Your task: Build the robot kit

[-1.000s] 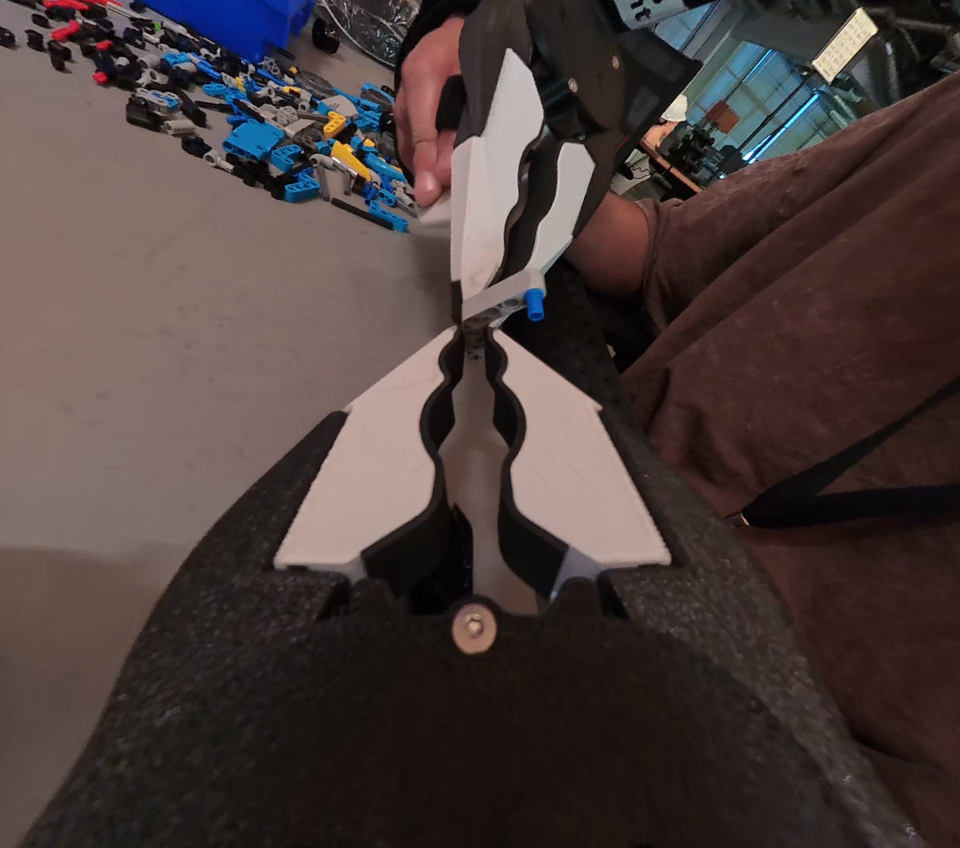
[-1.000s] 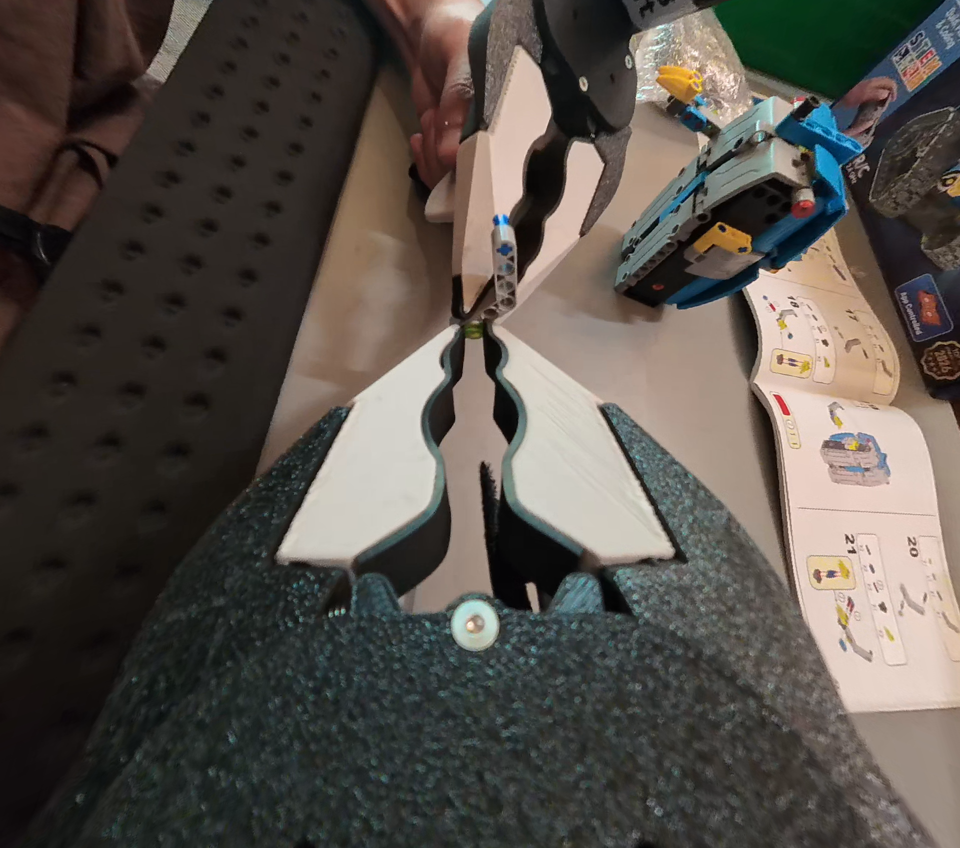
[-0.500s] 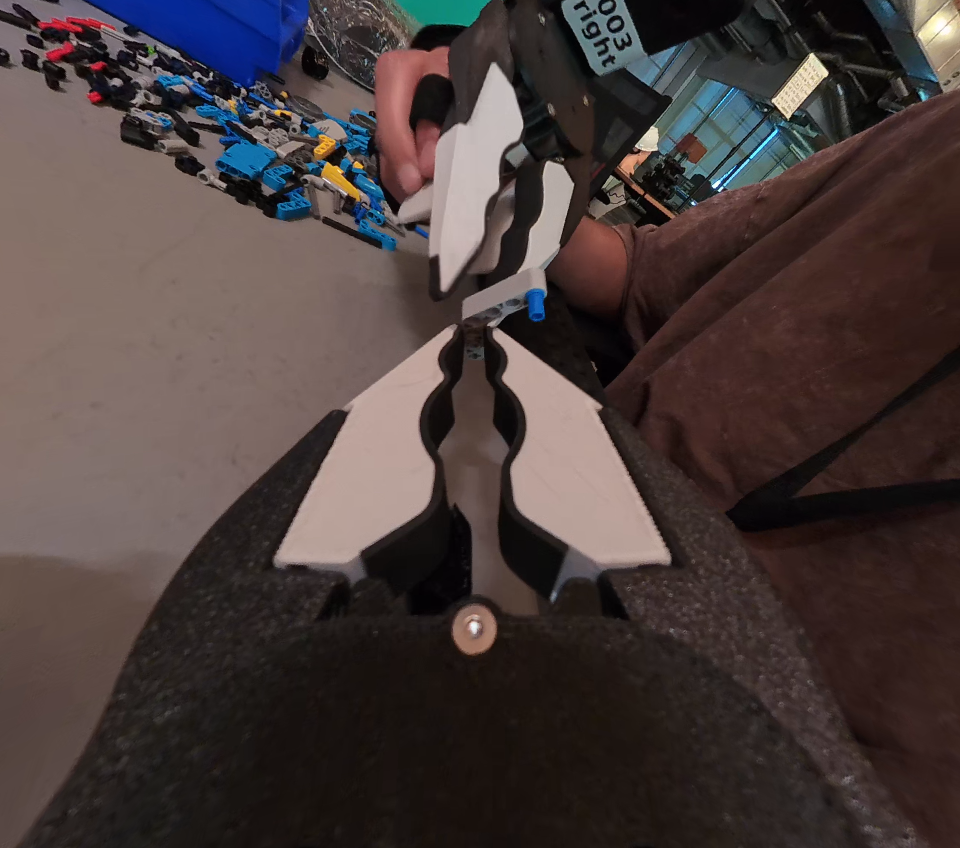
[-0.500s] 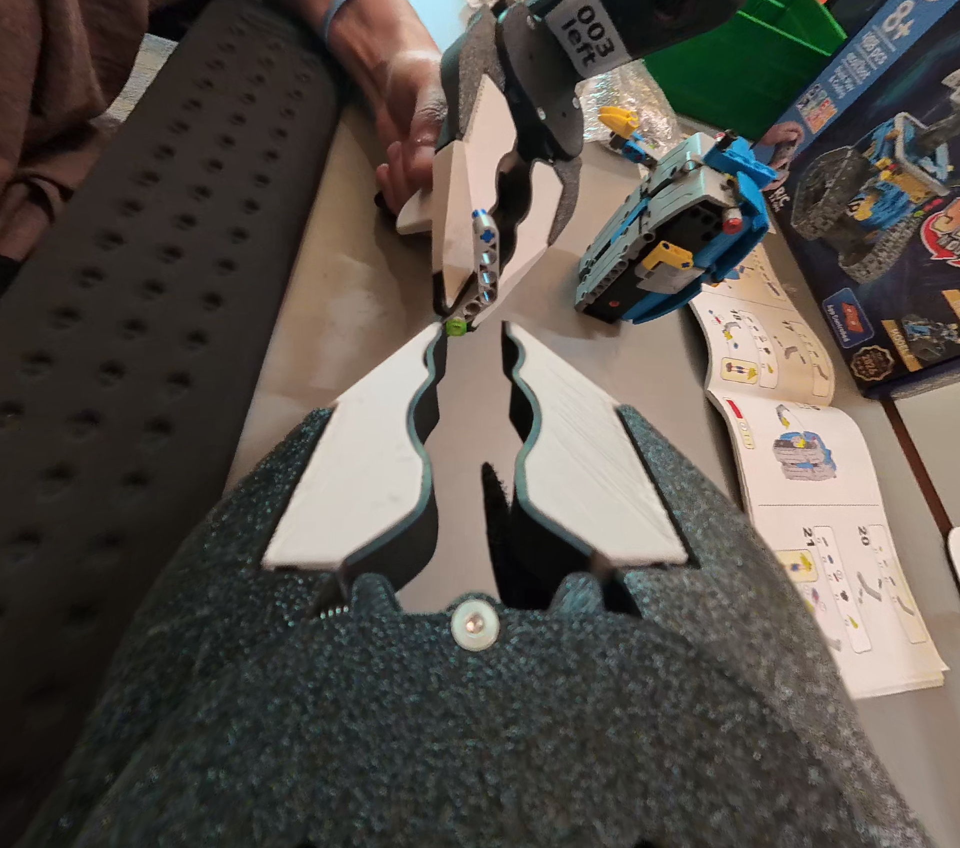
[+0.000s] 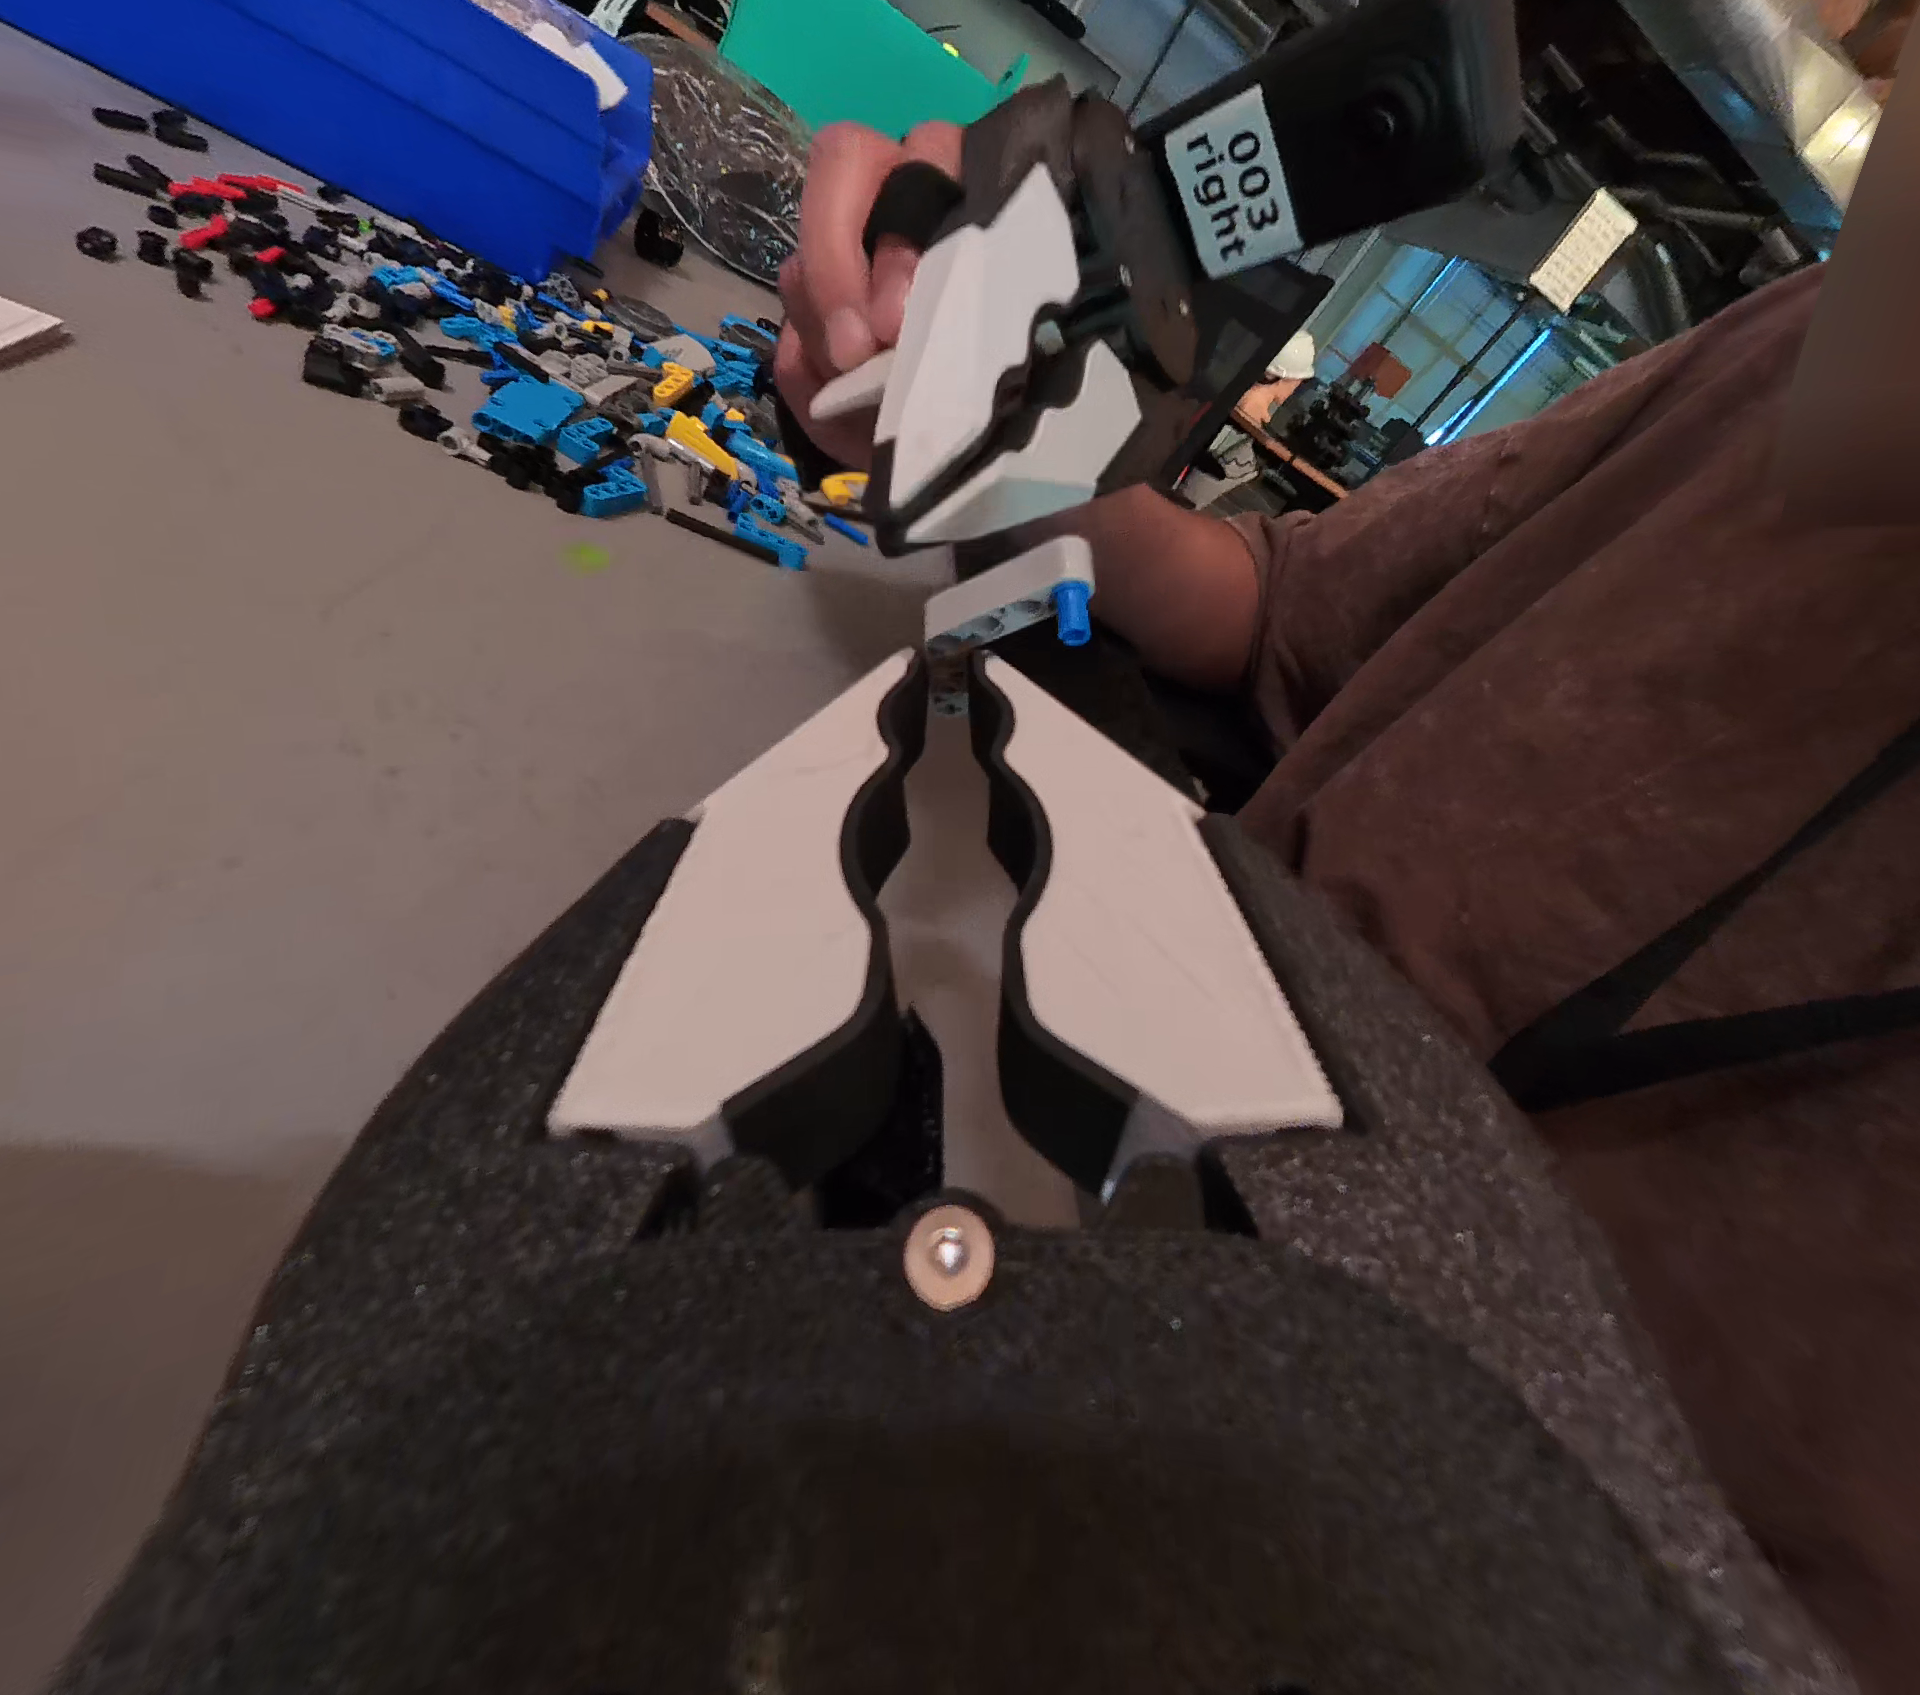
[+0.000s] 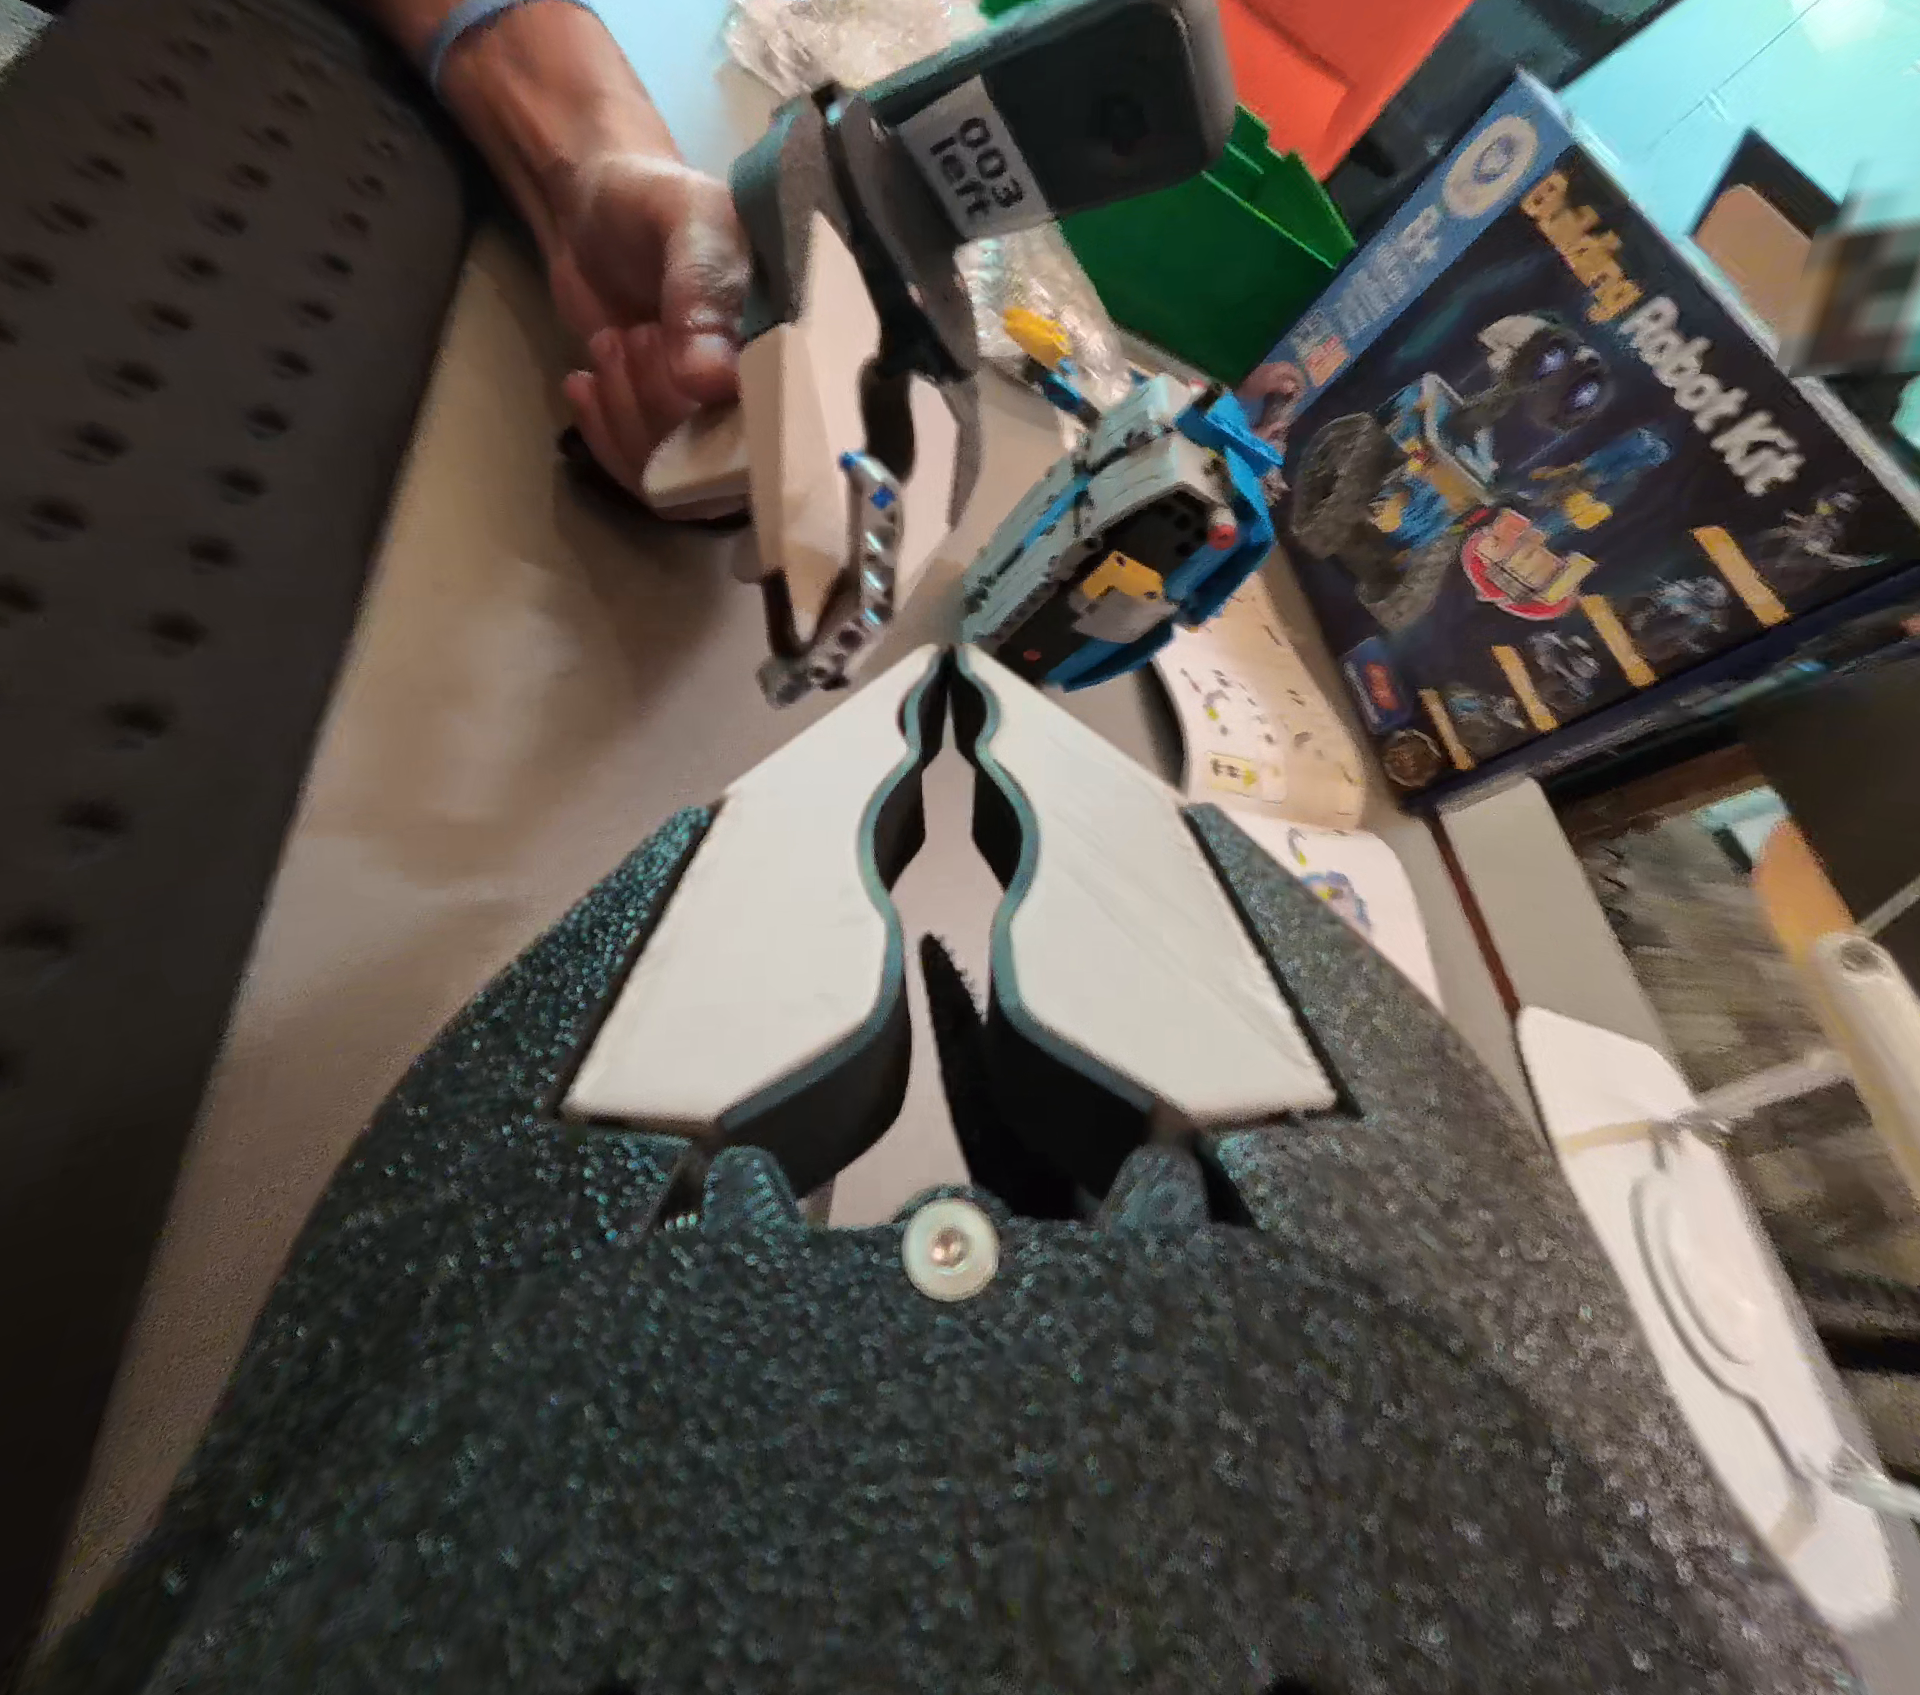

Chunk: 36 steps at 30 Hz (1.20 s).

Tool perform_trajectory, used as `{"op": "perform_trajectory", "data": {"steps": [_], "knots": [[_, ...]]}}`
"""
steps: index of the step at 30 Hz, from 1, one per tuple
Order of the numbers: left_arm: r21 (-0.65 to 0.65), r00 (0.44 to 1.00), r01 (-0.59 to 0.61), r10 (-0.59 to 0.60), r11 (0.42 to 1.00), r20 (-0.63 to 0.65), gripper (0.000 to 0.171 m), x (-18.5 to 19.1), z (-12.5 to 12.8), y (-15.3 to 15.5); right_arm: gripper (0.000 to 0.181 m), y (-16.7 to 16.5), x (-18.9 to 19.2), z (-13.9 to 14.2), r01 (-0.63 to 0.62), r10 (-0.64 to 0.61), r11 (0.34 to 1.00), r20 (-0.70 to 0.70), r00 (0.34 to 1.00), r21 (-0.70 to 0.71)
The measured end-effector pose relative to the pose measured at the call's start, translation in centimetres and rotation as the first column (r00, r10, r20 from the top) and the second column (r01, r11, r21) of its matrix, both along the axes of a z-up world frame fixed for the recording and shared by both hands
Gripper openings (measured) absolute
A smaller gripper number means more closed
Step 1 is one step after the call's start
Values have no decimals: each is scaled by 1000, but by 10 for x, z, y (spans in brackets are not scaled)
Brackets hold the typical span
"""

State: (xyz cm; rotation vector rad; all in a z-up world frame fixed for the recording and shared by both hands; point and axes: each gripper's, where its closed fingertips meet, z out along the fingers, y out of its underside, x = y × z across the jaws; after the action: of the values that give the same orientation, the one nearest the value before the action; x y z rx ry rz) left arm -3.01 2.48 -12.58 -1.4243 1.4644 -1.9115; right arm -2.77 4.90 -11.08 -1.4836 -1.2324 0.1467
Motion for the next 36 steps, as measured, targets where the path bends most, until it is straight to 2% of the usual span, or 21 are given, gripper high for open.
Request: {"op": "perform_trajectory", "data": {"steps": [1, 4, 6, 9, 11, 14, 19, 23, 27, 29, 31, 36], "knots": [[18, 1000, -24, 24, 1000, 13, 7, 1, 2, 1, 0, -3, -2, 1, -21, 21, 1000, -18, 1000, -19], [18, 998, -49, 49, 999, 29, 7, 0, 5, 9, 0, 6, 17, 2, 54, -54, 999, 5, 999, -2], [8, 998, -52, 52, 999, 22, 7, -1, 4, 11, 0, 13, 35, 2, 113, -116, 992, -54, 992, -58], [24, 998, -56, 55, 998, 19, 7, 0, 2, 10, 0, 25, 62, -15, 208, -224, 963, -75, 972, -170], [25, 998, -55, 55, 998, 14, 7, 0, 1, 10, 0, 34, 78, -27, 288, -306, 934, -54, 951, -210], [31, 998, -57, 57, 998, 9, 7, 0, 0, 10, 0, 41, 85, -38, 340, -356, 910, -28, 934, -236], [47, 997, -72, 71, 996, 10, 7, -3, 2, 13, 23, 48, 75, -64, 349, -370, 858, 17, 929, -377], [105, 997, -74, 74, 992, 11, 7, -8, -1, 12, 28, 73, 65, -72, 371, -370, 811, 95, 924, -453], [157, 998, -59, 57, 986, 18, 7, -15, -2, 5, 24, 118, 53, -81, 324, -343, 771, 71, 937, -549], [173, 999, -49, 46, 984, 22, 7, -18, -3, 2, 24, 142, 56, -94, 338, -358, 728, 90, 929, -596], [177, 999, -46, 42, 983, 28, 7, -22, -3, 1, 21, 160, 56, -100, 341, -371, 714, 82, 925, -612], [164, 999, -46, 41, 985, 34, 7, -25, -2, 3, 13, 169, 56, -109, 363, -358, 717, 132, 924, -595]]}}
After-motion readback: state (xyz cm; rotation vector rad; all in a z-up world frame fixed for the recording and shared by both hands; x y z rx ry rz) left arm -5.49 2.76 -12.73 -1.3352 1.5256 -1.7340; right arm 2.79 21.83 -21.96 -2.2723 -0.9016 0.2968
